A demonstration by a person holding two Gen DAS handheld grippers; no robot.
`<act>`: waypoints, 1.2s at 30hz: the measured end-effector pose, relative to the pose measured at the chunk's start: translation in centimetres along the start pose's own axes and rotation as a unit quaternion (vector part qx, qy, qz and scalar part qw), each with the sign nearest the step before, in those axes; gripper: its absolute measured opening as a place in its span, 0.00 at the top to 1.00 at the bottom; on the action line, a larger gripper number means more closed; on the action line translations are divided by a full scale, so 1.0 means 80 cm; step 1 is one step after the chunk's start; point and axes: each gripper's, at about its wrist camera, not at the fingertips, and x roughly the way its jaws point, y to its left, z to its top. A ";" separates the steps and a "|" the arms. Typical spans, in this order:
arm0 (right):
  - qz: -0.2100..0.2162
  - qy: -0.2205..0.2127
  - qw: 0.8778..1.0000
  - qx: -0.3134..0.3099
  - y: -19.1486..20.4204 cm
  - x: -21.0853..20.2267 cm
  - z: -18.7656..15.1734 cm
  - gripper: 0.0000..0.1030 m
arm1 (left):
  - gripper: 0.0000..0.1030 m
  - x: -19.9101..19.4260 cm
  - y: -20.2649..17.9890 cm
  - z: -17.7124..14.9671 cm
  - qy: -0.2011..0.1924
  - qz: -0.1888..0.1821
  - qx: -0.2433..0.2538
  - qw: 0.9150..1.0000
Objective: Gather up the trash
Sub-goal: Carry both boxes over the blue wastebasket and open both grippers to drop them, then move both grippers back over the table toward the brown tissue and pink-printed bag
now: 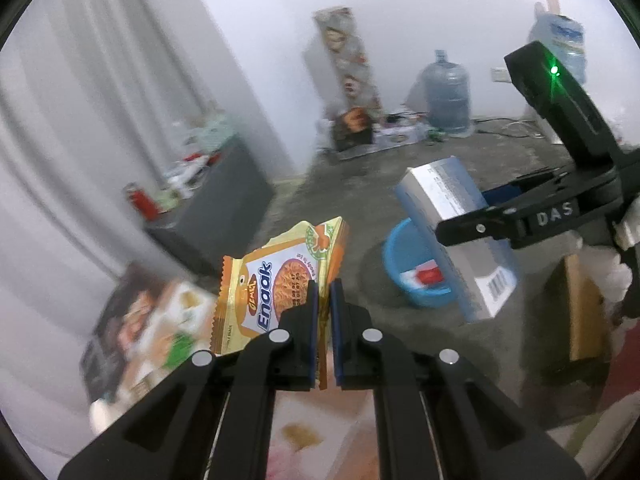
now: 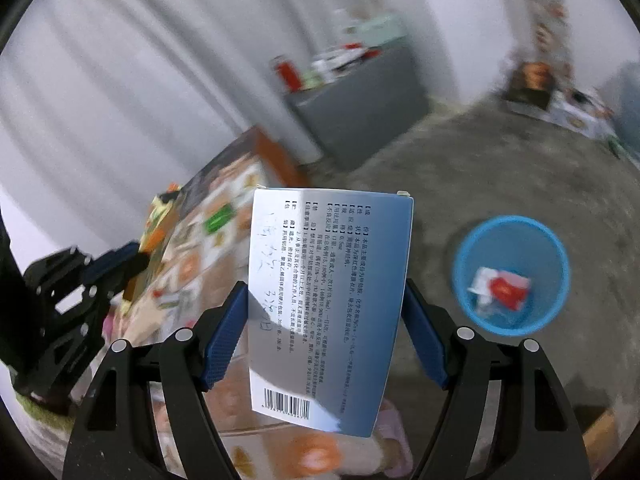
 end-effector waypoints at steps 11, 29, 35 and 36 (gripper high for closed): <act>-0.055 0.001 0.988 0.144 -0.168 0.039 -0.003 0.31 | 0.94 0.179 -0.081 0.082 0.075 -0.169 -0.090 0.979; -0.122 0.019 0.964 0.233 -0.307 0.124 -0.007 0.27 | 0.69 0.377 -0.132 0.110 0.156 -0.284 -0.271 0.907; -0.123 -0.003 0.966 0.228 -0.292 0.088 -0.031 0.27 | 0.66 0.328 -0.120 0.110 0.127 -0.282 -0.257 0.915; -0.123 -0.007 0.966 0.228 -0.292 0.083 -0.033 0.27 | 0.66 0.317 -0.117 0.110 0.122 -0.280 -0.256 0.917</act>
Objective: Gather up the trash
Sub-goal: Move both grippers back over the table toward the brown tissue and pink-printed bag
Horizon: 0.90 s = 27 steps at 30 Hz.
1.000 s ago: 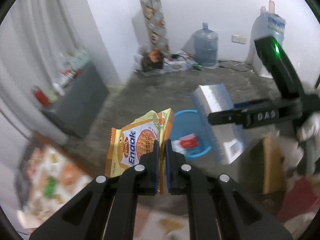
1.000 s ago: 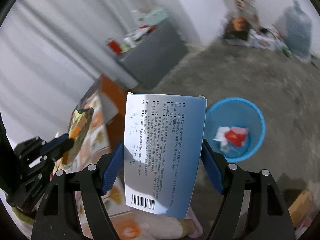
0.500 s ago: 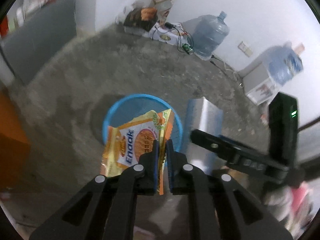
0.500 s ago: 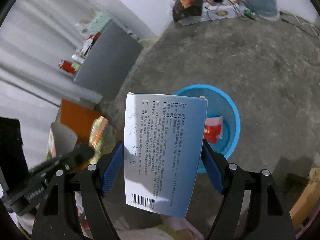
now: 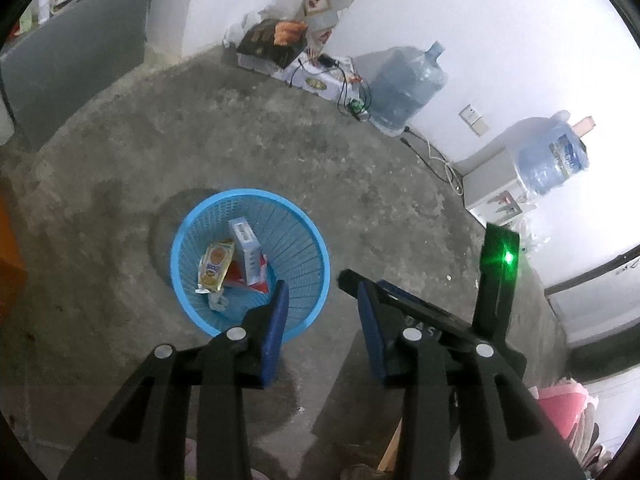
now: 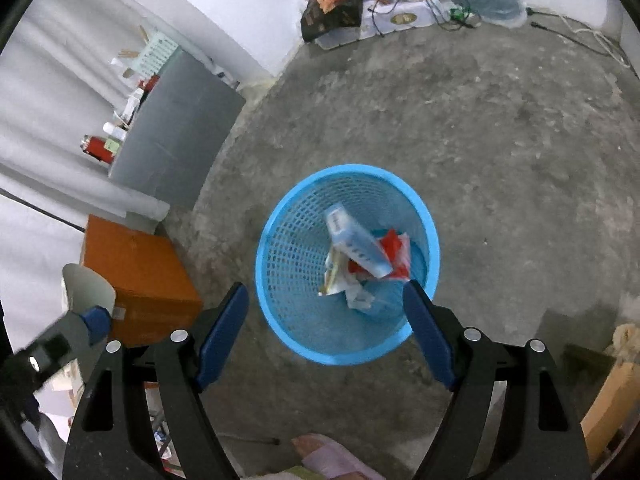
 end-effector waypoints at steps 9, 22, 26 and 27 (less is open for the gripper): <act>0.053 -0.033 0.998 -0.029 0.024 -0.078 -0.046 0.27 | 0.53 -0.144 -0.025 -0.064 -0.092 0.039 0.018 0.995; 0.179 0.007 0.978 -0.103 0.125 -0.130 -0.096 0.27 | 0.50 -0.336 0.025 -0.227 -0.212 0.115 -0.044 0.969; 0.205 0.031 0.969 -0.138 0.168 -0.130 -0.117 0.27 | 0.49 -0.394 0.052 -0.288 -0.232 0.186 -0.055 0.953; 0.210 0.039 0.966 -0.146 0.179 -0.129 -0.122 0.27 | 0.49 -0.404 0.058 -0.301 -0.234 0.206 -0.054 0.949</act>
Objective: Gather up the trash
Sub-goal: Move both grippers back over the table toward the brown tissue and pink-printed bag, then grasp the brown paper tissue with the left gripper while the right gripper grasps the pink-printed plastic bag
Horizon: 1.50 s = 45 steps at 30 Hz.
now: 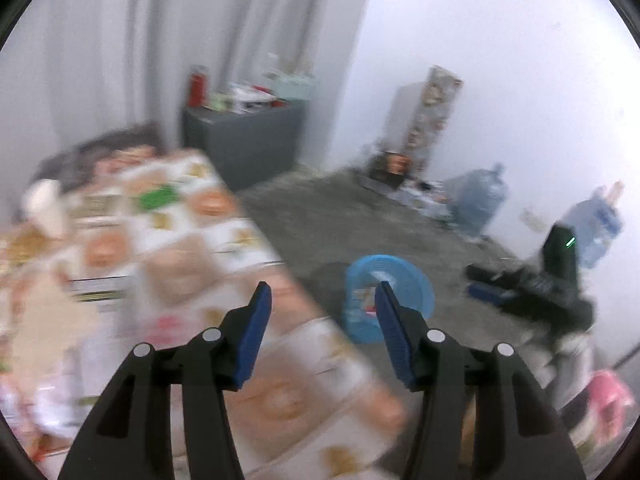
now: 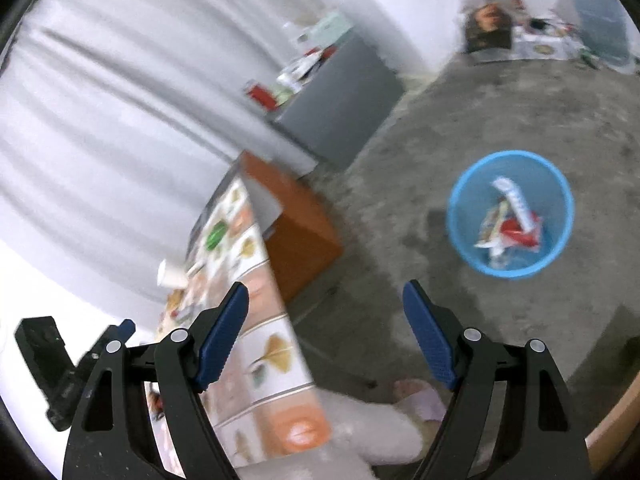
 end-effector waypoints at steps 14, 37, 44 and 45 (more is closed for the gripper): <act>0.100 0.191 0.972 -0.090 0.161 0.139 -0.064 0.26 | 0.46 -0.053 0.185 -0.053 0.082 0.165 0.029 0.982; -0.015 0.245 0.956 -0.162 0.242 0.271 -0.103 0.36 | 0.51 0.025 0.291 -0.055 0.160 0.167 -0.017 0.973; -0.058 0.223 0.949 -0.216 0.254 0.275 -0.116 0.56 | 0.63 0.022 0.286 -0.054 0.151 0.174 -0.001 0.973; -0.063 0.220 0.948 -0.220 0.254 0.275 -0.117 0.58 | 0.65 0.021 0.286 -0.054 0.149 0.176 0.001 0.973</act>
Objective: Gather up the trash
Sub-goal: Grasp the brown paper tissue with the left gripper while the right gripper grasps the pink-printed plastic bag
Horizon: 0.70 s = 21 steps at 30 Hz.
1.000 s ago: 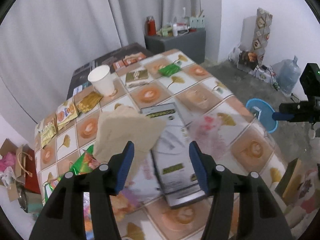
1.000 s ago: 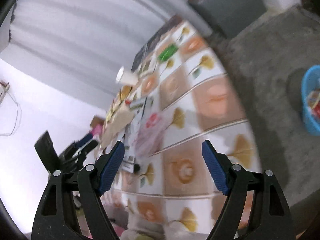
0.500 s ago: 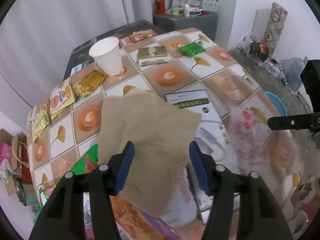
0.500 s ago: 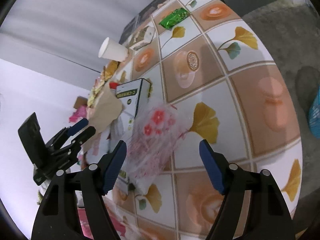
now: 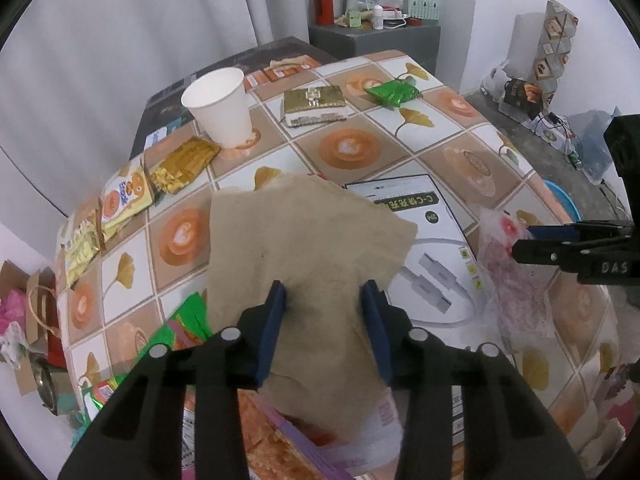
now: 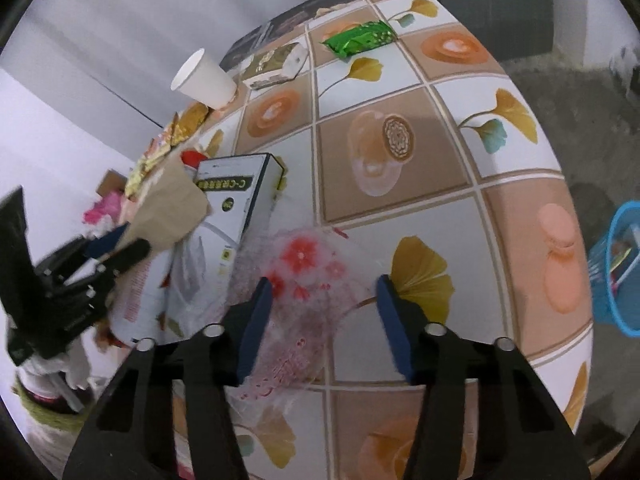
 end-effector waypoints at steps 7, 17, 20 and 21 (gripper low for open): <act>-0.002 0.005 1.000 0.007 -0.011 0.003 -0.004 0.93 | 0.82 -0.007 -0.001 0.002 -0.011 -0.002 -0.002 1.000; 0.038 -0.004 0.999 0.035 -0.027 -0.001 -0.005 1.00 | 0.97 -0.018 0.006 0.003 -0.033 -0.006 -0.018 0.999; 0.050 -0.014 0.998 0.044 -0.033 -0.010 -0.005 1.00 | 0.98 -0.025 0.008 0.004 -0.045 -0.006 -0.022 0.999; 0.052 -0.017 0.997 0.048 -0.035 -0.012 -0.004 1.00 | 0.98 -0.028 0.009 0.004 -0.049 -0.006 -0.024 0.998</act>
